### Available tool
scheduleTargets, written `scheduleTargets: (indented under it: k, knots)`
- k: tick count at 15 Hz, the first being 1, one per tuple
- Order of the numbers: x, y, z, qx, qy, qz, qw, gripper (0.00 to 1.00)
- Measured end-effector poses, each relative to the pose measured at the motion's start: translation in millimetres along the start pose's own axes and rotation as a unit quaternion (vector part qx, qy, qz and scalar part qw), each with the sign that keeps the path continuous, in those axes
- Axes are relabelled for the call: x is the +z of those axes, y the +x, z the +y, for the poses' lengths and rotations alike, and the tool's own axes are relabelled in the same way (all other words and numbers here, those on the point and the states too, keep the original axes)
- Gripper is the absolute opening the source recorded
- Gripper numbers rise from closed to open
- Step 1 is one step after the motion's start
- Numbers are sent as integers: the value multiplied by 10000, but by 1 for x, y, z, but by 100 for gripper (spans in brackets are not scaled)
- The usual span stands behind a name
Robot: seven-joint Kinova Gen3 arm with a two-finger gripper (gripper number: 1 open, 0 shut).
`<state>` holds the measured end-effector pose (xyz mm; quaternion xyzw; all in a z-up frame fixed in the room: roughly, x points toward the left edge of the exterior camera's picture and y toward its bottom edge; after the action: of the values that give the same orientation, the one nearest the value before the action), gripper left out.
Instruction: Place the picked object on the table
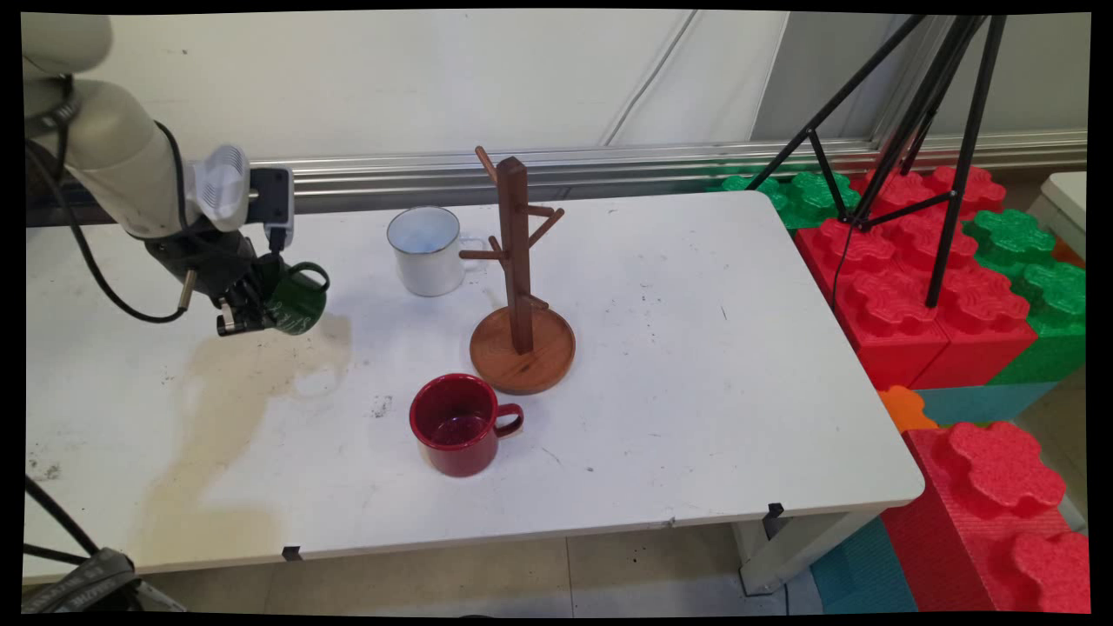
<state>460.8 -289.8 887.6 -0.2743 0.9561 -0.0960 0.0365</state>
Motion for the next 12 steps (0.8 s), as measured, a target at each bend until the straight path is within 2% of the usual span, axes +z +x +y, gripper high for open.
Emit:
scheduleTargets:
  k: [6,12]
  knots:
    - [20,8,-2,186,29,-323,9993,0]
    - [42,25,-1,396,30,-528,9978,0]
